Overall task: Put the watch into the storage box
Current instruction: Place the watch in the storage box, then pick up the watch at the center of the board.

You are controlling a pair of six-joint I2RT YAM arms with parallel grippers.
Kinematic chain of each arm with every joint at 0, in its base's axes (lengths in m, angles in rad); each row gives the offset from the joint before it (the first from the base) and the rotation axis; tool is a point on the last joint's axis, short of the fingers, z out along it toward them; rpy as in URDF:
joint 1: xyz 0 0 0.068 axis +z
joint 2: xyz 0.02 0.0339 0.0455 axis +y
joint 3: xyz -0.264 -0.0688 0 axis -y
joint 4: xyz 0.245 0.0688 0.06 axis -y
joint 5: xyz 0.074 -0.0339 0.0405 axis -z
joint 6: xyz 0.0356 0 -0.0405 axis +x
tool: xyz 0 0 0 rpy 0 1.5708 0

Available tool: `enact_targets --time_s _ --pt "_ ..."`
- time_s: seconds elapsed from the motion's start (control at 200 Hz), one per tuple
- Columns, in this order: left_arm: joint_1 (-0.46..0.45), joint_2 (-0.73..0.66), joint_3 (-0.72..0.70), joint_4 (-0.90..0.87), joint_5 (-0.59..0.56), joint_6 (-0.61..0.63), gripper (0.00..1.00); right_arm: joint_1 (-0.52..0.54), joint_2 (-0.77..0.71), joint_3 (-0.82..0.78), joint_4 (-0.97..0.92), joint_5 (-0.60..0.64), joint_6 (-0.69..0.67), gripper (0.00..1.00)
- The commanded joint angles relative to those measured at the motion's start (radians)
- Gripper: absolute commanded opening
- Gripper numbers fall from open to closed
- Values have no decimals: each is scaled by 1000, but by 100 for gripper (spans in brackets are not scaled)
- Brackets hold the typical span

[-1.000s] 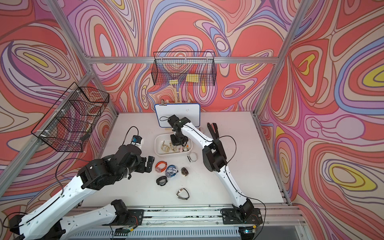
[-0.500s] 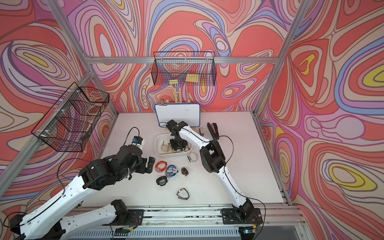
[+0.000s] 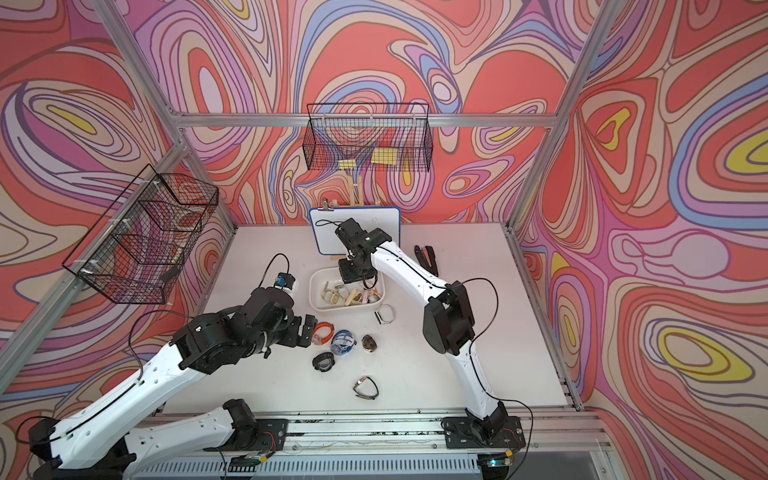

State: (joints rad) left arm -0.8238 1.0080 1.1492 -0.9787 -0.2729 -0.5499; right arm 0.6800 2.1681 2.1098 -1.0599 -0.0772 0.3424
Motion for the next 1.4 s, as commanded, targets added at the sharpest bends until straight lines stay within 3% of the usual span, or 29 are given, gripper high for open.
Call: enact_targets --time_s 0.0,0.22,0.331,0.611,0.846,1.017,1.392 --pt "7 39 41 52 63 7 100 -26 -120 -114 56 -2 14 47" --pt "4 226 101 154 297 30 99 -181 -490 -475 189 -112 54 50" --pt "-19 369 188 149 337 38 93 -262 -670 -639 211 -156 68 55" --pt "-111 757 489 59 363 20 74 -331 -1040 -925 197 -107 77 98" --pt "-130 1023 728 -25 326 4 61 -330 -1308 -1105 277 -214 61 98" --pt "-129 1155 852 -82 281 -10 54 -330 -1429 -1147 262 -261 12 98" --pt "-112 1325 1001 -137 209 -28 45 -331 -1496 -1145 229 -311 -49 98"
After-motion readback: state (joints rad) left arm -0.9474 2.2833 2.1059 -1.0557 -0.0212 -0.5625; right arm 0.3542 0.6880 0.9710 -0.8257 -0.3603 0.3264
